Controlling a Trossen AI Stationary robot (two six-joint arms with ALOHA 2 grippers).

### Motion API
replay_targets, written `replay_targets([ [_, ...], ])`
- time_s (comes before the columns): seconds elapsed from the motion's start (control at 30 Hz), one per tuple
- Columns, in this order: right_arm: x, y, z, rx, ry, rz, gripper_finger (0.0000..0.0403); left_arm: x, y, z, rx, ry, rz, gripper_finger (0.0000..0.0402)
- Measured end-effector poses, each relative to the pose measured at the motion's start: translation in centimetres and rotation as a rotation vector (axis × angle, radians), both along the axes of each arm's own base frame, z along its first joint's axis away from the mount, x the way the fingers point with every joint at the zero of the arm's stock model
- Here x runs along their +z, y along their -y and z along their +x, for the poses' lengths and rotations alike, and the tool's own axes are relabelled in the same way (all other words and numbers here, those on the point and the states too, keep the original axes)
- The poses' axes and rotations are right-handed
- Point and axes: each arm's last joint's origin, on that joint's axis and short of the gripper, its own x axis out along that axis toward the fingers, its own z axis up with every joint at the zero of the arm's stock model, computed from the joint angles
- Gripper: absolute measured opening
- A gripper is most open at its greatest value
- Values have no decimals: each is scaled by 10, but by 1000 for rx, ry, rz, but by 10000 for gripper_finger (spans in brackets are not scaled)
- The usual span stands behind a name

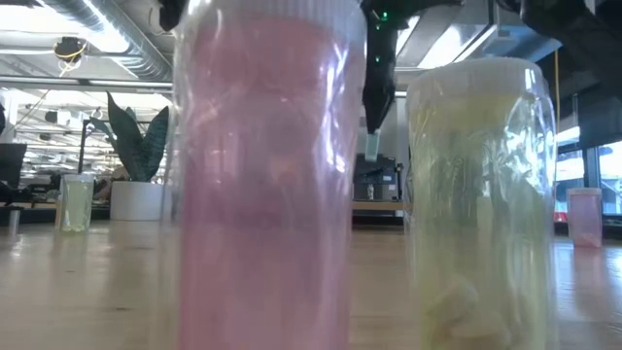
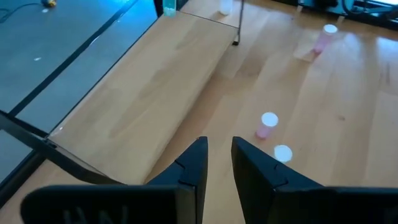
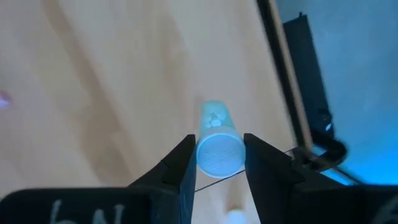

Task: Pick and place medicine bottles onto shelf by color
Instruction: Put the top right blue pill bottle on the shelf

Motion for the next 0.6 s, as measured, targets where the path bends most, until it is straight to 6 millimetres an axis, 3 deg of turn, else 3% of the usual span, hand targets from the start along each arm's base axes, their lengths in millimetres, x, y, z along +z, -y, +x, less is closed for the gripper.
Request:
replay_targets([
  [0.3, -24, 44, -12, 116, -48, 8, 118, 0, -17, 0, 77, 3, -1, 66],
  [0.6, -37, 53, -9, 216, -77, 13, 118, 0, -35, -2, 207, 38, -50, 66],
])
